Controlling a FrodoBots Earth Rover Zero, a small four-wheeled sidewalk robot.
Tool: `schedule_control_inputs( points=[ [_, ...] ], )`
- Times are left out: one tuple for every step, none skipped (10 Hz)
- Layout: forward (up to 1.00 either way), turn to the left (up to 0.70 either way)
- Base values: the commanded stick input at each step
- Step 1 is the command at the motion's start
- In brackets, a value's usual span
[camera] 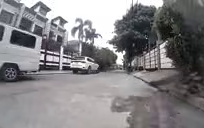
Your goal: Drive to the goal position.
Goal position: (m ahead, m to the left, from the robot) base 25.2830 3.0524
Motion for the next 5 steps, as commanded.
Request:
schedule_control_inputs(
  points=[
    [0.7, -0.34],
    [0.7, -0.34],
    [0.7, -0.34],
    [0.7, -0.34],
    [0.7, -0.34]
  ],
)
